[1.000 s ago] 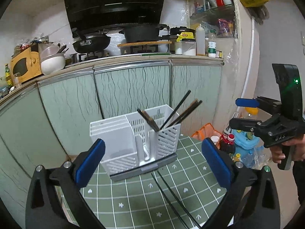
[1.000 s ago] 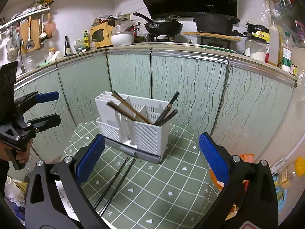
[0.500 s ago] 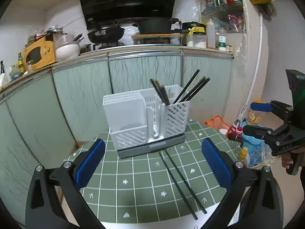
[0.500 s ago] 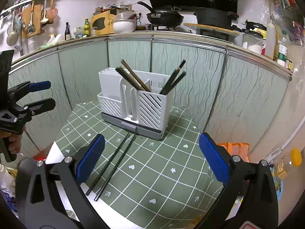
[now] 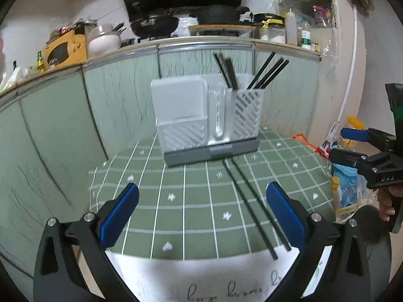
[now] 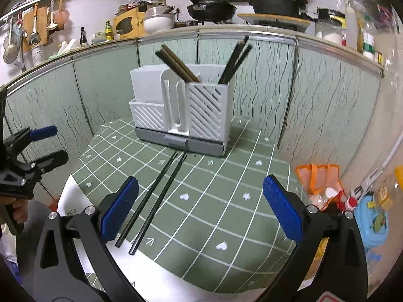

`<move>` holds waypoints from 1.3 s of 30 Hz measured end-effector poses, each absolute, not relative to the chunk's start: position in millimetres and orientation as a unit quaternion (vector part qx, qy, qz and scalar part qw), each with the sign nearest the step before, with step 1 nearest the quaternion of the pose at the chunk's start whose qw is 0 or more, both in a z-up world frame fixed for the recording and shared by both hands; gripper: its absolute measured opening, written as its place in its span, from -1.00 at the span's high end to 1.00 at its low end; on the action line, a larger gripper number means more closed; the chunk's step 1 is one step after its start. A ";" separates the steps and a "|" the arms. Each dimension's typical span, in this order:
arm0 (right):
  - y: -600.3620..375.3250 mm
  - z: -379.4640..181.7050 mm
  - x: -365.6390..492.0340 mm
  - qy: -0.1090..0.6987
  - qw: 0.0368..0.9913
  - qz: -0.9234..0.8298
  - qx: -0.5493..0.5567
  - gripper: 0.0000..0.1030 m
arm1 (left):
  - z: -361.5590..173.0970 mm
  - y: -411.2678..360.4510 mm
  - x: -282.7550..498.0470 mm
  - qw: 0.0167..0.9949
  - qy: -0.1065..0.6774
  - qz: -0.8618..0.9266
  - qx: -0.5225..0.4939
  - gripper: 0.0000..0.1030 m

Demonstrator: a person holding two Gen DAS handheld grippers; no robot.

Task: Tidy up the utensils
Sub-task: 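Withdraw both open tools and lower them toward the two black chopsticks, then close the right tool on one black chopstick on the cloth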

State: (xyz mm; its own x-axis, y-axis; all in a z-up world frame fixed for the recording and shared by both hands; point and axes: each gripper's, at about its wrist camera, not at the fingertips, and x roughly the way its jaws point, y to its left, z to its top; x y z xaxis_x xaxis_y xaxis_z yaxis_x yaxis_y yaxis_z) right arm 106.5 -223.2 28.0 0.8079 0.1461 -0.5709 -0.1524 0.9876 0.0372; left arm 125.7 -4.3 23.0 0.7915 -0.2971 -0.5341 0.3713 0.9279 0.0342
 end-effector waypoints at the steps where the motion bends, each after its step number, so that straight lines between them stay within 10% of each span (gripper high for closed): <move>1: -221.7 22.3 105.2 0.302 0.950 0.078 -0.001 -0.84 | 18.7 -2.4 124.6 0.944 0.272 -0.173 0.068 -0.93; 17: -172.7 -44.6 94.0 0.331 0.941 0.066 -0.017 -0.72 | -29.9 17.0 106.1 0.949 0.289 -0.114 0.053 -0.93; 39: -138.5 -92.9 110.2 0.373 0.926 0.051 -0.014 0.77 | -37.2 23.9 100.3 0.946 0.303 -0.111 0.036 -0.93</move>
State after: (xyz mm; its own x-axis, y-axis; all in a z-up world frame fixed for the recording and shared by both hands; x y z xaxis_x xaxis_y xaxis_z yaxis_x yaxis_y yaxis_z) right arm 110.2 -138.5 -92.9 0.7166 0.0833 -0.6924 -0.1041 0.9945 0.0120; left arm 100.3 23.9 -37.2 0.7916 -0.1874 -0.5816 0.2309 0.9730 0.0007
